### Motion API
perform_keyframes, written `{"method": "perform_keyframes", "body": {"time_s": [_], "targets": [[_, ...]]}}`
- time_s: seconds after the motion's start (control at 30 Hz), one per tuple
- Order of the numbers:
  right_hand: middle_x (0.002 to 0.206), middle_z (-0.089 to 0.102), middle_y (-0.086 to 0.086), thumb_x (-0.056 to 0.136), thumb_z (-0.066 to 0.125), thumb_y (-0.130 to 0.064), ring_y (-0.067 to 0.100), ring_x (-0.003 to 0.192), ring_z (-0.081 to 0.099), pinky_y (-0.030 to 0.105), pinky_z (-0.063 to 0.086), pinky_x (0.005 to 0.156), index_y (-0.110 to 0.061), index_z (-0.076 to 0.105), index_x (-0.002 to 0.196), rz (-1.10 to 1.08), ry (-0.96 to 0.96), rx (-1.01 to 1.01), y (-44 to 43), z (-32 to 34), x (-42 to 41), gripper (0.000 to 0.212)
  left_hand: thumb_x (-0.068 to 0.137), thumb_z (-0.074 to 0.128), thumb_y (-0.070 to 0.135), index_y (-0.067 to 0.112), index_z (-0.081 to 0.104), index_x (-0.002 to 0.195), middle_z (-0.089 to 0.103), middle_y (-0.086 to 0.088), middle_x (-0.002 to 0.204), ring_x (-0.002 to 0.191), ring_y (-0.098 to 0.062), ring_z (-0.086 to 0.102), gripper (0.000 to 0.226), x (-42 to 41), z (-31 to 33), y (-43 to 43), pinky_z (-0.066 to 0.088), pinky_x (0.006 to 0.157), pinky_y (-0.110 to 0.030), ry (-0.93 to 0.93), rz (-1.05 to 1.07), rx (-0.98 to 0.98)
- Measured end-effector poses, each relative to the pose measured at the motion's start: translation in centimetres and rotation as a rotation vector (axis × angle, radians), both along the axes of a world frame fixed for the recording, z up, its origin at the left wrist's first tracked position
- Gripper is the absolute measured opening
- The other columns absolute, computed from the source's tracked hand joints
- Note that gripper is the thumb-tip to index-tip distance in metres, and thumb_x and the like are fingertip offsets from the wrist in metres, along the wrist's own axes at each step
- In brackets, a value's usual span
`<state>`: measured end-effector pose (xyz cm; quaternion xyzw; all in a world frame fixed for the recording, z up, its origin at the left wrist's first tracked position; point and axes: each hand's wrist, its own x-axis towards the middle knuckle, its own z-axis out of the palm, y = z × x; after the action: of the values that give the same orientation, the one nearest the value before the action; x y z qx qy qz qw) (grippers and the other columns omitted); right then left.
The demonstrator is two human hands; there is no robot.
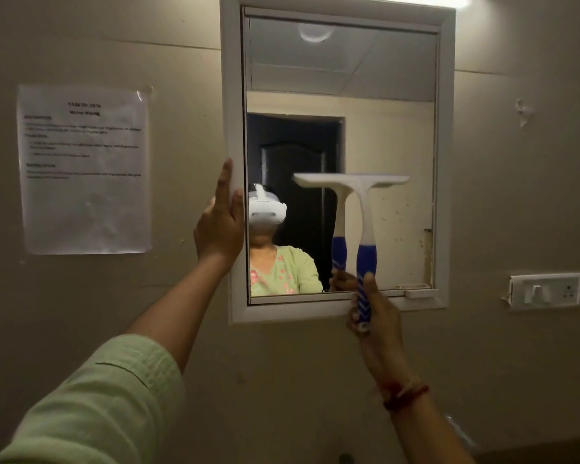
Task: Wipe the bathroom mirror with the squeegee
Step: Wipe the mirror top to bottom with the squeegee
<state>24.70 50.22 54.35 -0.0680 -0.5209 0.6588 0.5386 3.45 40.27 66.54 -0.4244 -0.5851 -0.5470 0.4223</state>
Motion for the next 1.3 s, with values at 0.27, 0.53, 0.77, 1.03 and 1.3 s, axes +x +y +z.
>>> {"method": "perform_keyframes", "body": {"time_s": [0.27,0.53,0.77,1.03,1.3], "targets": [[0.082,0.059,0.004,0.075,0.058,-0.053,0.003,0.047,0.048,0.014,0.038,0.041,-0.002,0.059,0.113,0.122,0.019,-0.062,1.0,1.2,-0.4,0.063,0.099,0.03,0.036,0.033,0.016,0.145,0.059,-0.018,0.073,0.048,-0.006,0.036,0.047,-0.1,0.0,0.0,0.021,0.044,-0.02,0.001,-0.009,-0.018],[0.063,0.054,-0.006,0.066,0.066,-0.05,0.004,0.047,0.046,0.017,0.036,0.037,-0.019,0.059,0.09,0.11,-0.07,-0.268,-1.0,-4.9,-0.4,0.04,0.1,0.031,0.033,0.027,0.016,0.145,0.033,0.007,0.052,0.042,-0.005,0.033,0.048,0.0,0.0,0.0,0.02,0.042,-0.018,0.0,0.009,-0.001],[0.082,0.062,0.0,0.066,0.062,-0.053,0.002,0.043,0.045,0.011,0.033,0.034,-0.008,0.061,0.109,0.187,-0.024,-0.211,-0.6,1.4,-0.3,0.062,0.1,0.03,0.035,0.03,0.016,0.145,0.044,-0.005,0.062,0.045,-0.006,0.035,0.048,0.2,0.0,-0.2,0.021,0.043,-0.02,-0.022,0.004,-0.027],[0.066,0.056,-0.006,0.062,0.068,-0.051,0.005,0.049,0.047,0.017,0.036,0.039,-0.019,0.061,0.089,0.138,-0.135,-0.344,-1.5,-4.4,0.5,0.043,0.1,0.028,0.036,0.031,0.013,0.145,0.048,-0.007,0.062,0.044,-0.008,0.036,0.048,0.3,0.1,-0.2,0.022,0.043,-0.023,-0.034,0.011,-0.048],[0.09,0.059,0.003,0.066,0.065,-0.054,0.003,0.049,0.044,0.013,0.033,0.036,-0.007,0.059,0.116,0.157,-0.097,-0.232,-0.6,1.6,0.5,0.069,0.1,0.027,0.037,0.032,0.014,0.146,0.062,-0.02,0.078,0.048,-0.014,0.04,0.048,0.7,0.1,-0.3,0.025,0.048,-0.026,-0.04,0.028,-0.052]]}}
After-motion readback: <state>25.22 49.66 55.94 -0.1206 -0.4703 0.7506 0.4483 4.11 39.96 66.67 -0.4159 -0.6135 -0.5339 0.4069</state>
